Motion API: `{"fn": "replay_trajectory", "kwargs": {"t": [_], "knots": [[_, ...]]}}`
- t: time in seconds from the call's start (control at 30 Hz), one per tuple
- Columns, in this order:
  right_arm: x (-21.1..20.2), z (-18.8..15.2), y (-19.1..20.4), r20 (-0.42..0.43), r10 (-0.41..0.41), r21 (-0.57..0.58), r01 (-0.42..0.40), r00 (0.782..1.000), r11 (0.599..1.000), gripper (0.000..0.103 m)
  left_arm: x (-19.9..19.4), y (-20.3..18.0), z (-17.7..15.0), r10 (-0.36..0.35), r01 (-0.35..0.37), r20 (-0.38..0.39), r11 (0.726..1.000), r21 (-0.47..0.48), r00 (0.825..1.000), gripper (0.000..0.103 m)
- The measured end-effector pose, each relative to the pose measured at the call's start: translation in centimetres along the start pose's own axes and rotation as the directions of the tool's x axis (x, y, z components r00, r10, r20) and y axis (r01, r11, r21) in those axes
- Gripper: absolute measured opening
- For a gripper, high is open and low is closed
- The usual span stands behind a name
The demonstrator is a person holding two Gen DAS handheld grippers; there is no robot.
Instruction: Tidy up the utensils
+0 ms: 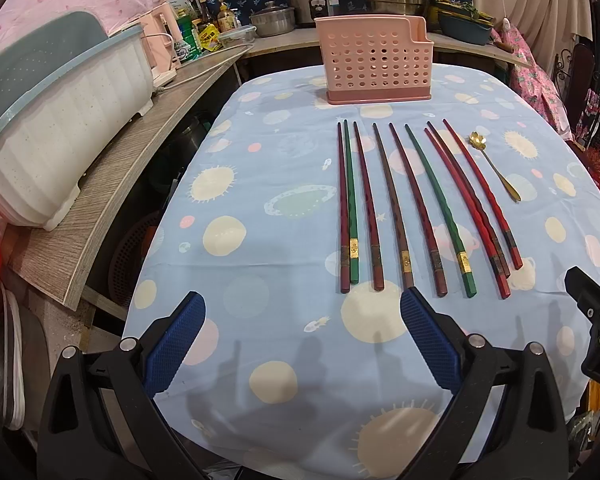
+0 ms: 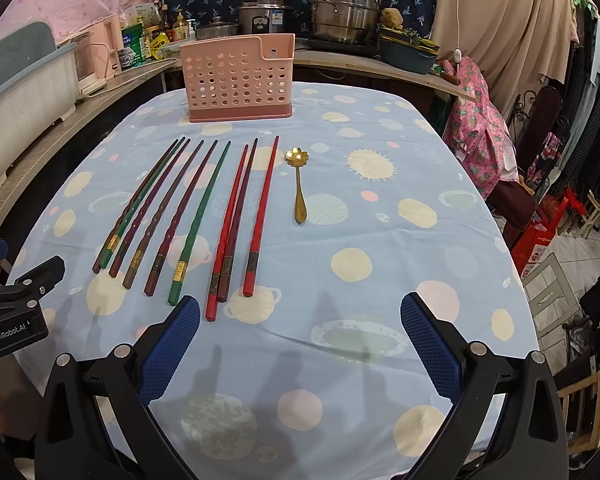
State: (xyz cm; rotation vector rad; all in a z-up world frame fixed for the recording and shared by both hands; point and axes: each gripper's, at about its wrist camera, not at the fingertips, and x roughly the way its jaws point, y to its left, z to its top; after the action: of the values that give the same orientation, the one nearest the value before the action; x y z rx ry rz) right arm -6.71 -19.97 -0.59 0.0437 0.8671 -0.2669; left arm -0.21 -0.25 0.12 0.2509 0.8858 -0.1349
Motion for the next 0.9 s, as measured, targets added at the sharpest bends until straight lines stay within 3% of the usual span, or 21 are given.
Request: {"fn": "replay_trajectory", "kwargs": {"t": [0.9], "knots": [[0.03, -0.08, -0.08, 0.0, 0.002, 0.002, -0.002, 1.0, 1.0, 0.096, 0.0, -0.01, 0.02, 0.0, 0.0, 0.001, 1.0, -0.002, 1.0, 0.093]]}}
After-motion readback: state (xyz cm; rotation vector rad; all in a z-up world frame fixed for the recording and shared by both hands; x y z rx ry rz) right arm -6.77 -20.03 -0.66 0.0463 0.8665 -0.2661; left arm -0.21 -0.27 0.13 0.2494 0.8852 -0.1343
